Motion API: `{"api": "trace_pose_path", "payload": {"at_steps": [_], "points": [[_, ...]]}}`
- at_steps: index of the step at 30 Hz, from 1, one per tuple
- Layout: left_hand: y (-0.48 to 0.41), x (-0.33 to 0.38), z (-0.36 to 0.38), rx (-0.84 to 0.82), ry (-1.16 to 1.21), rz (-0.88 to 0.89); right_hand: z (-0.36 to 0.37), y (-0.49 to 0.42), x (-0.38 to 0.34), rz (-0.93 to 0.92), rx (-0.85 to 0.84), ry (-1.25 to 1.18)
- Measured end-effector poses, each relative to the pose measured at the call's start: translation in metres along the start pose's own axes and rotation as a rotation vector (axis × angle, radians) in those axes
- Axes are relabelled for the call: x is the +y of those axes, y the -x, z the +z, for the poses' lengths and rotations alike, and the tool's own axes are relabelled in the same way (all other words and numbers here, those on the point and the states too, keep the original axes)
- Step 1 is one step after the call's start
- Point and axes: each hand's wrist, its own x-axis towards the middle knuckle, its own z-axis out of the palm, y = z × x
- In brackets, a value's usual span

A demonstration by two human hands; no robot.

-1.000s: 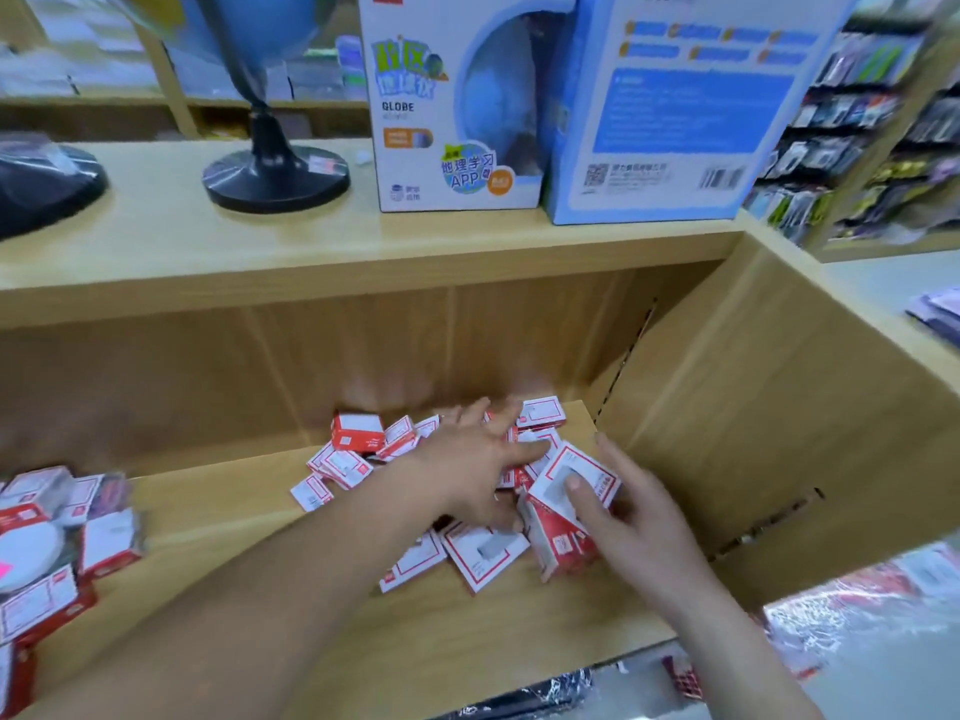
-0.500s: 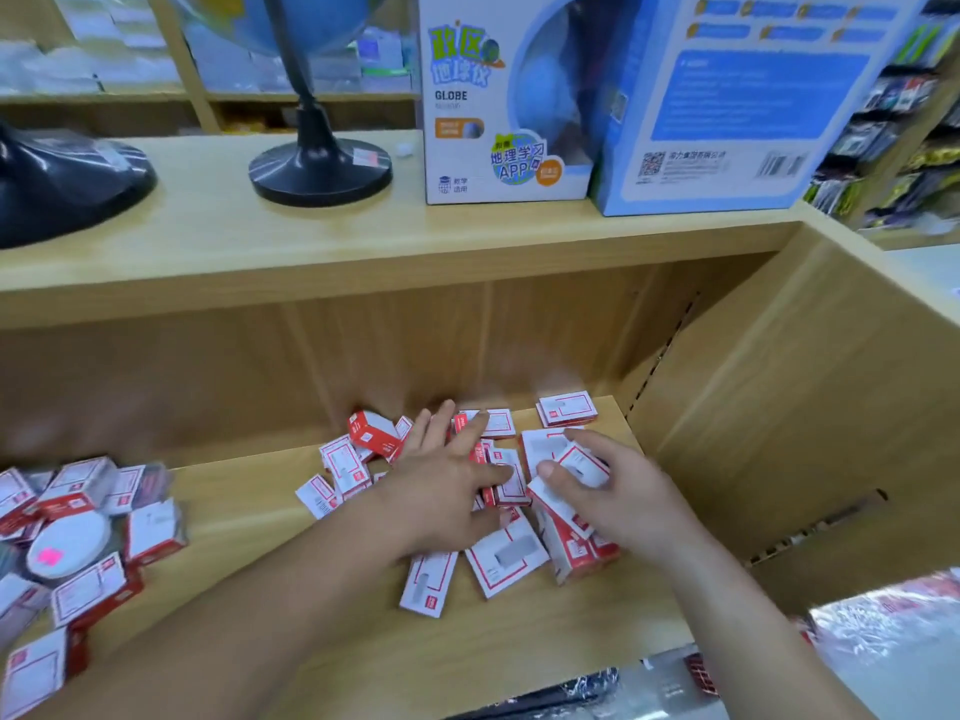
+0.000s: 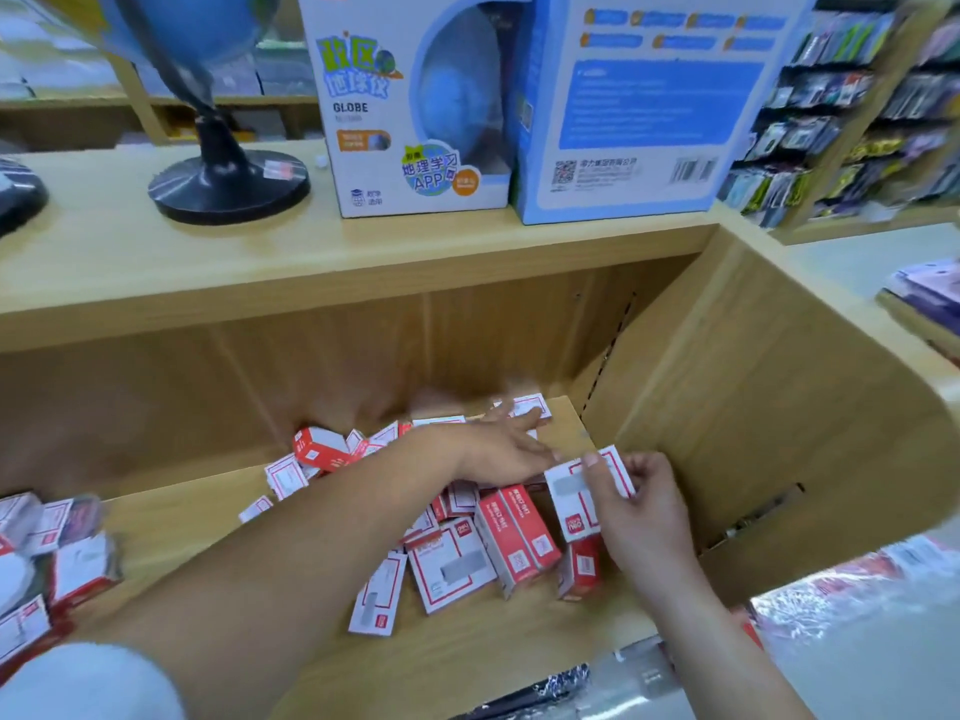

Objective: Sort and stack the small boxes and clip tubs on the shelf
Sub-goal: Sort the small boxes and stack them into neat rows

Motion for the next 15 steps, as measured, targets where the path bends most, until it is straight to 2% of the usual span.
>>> {"api": "trace_pose_path", "payload": {"at_steps": [1, 4, 7, 9, 13, 15], "points": [[0.001, 0.001, 0.001, 0.0, 0.05, 0.0, 0.0, 0.0, 0.002, 0.012, 0.009, -0.006], [0.015, -0.012, -0.005, 0.139, 0.223, 0.026, -0.001, 0.001, 0.0, 0.008, 0.031, -0.047], [0.036, -0.019, 0.004, 0.119, 0.076, 0.046, -0.001, 0.009, -0.003, -0.103, 0.111, 0.013], [0.045, -0.013, 0.026, 0.158, -0.072, 0.06, -0.001, 0.019, 0.001, -0.114, 0.135, 0.068], [0.054, -0.005, 0.057, 0.389, -0.206, 0.079, 0.004, 0.038, 0.012, 0.051, 0.09, 0.043], [0.061, -0.01, 0.062, 0.447, -0.218, 0.102, 0.008, 0.038, 0.012, 0.097, 0.068, 0.022]]}}
